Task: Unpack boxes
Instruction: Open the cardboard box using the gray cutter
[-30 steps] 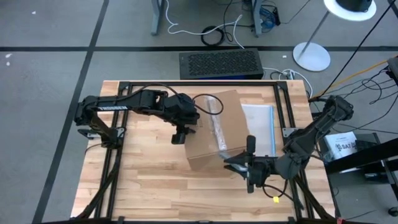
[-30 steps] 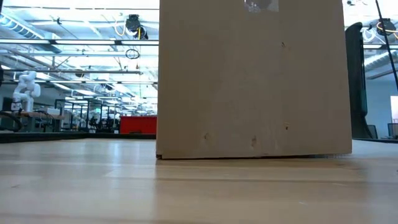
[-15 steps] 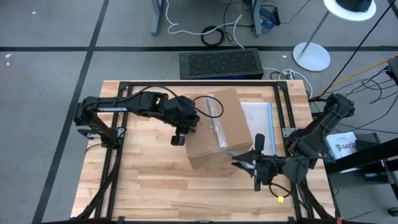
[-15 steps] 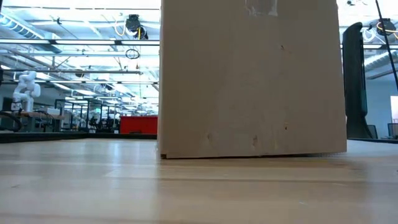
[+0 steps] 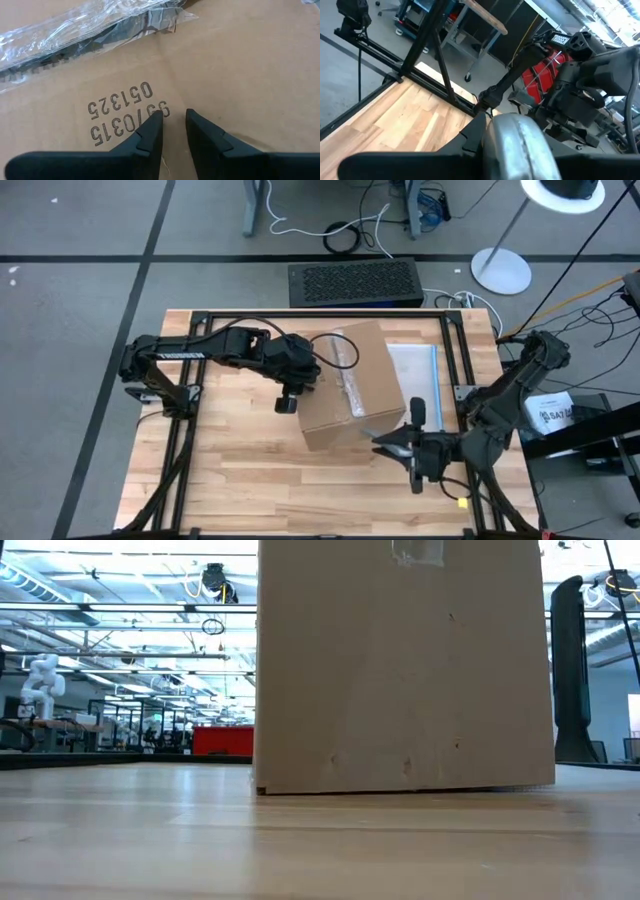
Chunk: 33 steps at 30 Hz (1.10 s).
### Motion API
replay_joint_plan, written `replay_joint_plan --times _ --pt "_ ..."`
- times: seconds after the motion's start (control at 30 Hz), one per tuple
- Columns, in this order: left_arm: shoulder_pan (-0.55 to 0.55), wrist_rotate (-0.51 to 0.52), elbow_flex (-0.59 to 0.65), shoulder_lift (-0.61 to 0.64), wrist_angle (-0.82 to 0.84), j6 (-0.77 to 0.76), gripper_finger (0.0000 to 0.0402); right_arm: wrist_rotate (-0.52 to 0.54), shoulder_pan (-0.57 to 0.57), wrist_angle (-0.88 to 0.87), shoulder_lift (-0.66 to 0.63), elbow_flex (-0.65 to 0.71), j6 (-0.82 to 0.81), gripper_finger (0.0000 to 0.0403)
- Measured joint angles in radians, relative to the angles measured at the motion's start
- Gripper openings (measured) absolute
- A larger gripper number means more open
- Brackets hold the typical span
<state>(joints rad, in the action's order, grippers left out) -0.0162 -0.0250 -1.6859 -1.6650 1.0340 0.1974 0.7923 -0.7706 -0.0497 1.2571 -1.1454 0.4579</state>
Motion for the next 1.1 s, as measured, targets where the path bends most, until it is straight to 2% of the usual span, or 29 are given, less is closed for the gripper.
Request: replay_joint_plan --times 0.27,0.6,1.1 --pt "0.006 0.002 0.0 0.0 0.0 -0.001 0.0089 -0.053 0.063 -0.002 0.019 0.0 0.002 0.0065" --pt "0.01 0.003 0.0 0.0 0.001 0.0 0.0089 -0.061 0.088 -0.046 0.02 -0.001 -0.023 0.0065" --pt "0.01 0.009 0.0 -0.001 -0.006 0.0 0.0088 0.066 0.055 -0.109 0.011 -0.001 -0.029 0.0065"
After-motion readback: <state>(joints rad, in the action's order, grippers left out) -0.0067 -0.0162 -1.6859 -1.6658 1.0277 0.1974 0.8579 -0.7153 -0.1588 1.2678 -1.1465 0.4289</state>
